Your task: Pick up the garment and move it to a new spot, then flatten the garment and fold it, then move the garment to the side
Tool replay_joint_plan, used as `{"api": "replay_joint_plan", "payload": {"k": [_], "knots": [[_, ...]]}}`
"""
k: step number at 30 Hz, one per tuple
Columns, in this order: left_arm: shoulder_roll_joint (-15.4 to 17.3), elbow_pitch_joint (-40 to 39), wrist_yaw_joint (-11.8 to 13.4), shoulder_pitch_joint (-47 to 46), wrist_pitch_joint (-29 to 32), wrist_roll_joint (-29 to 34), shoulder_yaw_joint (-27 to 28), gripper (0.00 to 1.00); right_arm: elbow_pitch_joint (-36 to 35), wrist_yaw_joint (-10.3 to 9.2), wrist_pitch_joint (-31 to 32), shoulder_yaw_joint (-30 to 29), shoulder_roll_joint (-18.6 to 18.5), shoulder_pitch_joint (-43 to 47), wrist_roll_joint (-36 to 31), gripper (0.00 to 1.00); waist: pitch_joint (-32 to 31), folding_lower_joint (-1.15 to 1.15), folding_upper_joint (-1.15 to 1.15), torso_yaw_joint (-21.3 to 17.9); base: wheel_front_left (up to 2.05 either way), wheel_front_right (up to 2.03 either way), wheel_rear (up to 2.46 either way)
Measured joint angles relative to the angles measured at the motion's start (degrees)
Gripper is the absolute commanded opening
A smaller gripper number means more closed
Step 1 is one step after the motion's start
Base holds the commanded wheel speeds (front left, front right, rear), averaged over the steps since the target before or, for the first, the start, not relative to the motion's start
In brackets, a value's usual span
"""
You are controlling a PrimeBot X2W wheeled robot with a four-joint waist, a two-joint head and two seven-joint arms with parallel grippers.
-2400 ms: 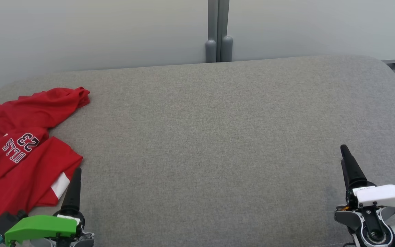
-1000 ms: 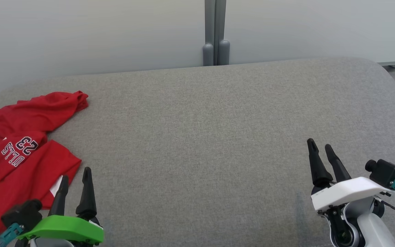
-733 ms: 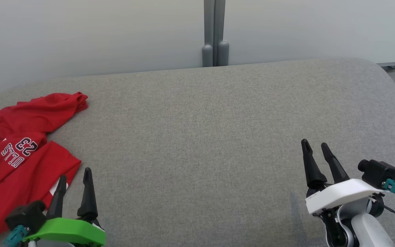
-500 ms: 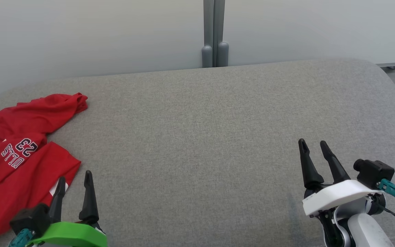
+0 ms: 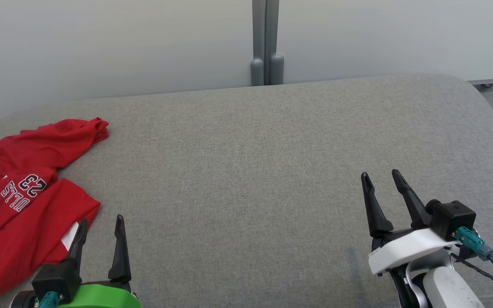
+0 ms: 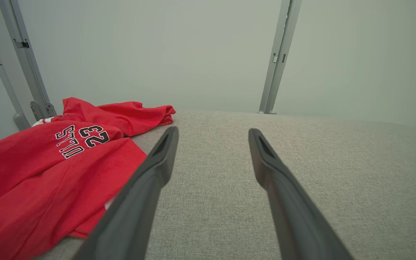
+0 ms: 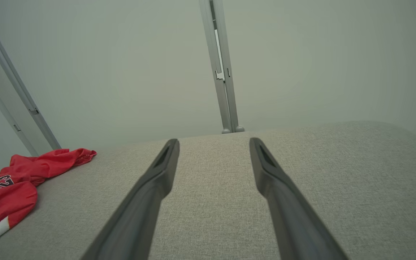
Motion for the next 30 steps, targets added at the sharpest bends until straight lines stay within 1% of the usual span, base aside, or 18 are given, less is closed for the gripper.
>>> {"api": "replay_joint_plan", "payload": {"k": [6,8,10,30], "knots": [[0.0,-0.3,0.1,0.3,-1.0,4.0,-0.1,1.00,-0.4,-0.10,-1.0,0.9,-0.4,0.1,-4.4,1.00,-0.1,0.00,0.00,0.0,0.00,0.00,0.00],[0.1,-0.4,0.1,0.7,-1.4,5.3,-0.2,1.00,-0.5,-0.54,-1.6,1.2,-0.4,0.1,-6.0,1.00,-0.1,0.00,0.00,-0.1,0.00,0.00,0.00],[0.1,-0.4,0.3,1.2,-1.7,6.7,-0.4,1.00,-0.6,-0.54,-2.0,1.6,-0.6,0.2,-7.3,1.00,-0.2,0.00,0.00,-0.1,0.00,0.00,0.00],[0.2,0.0,0.2,1.3,-1.7,7.1,-0.3,1.00,0.7,-0.49,-2.0,1.6,-0.5,0.6,-7.6,1.00,-0.2,0.00,0.00,0.1,0.00,0.00,0.00]]}}
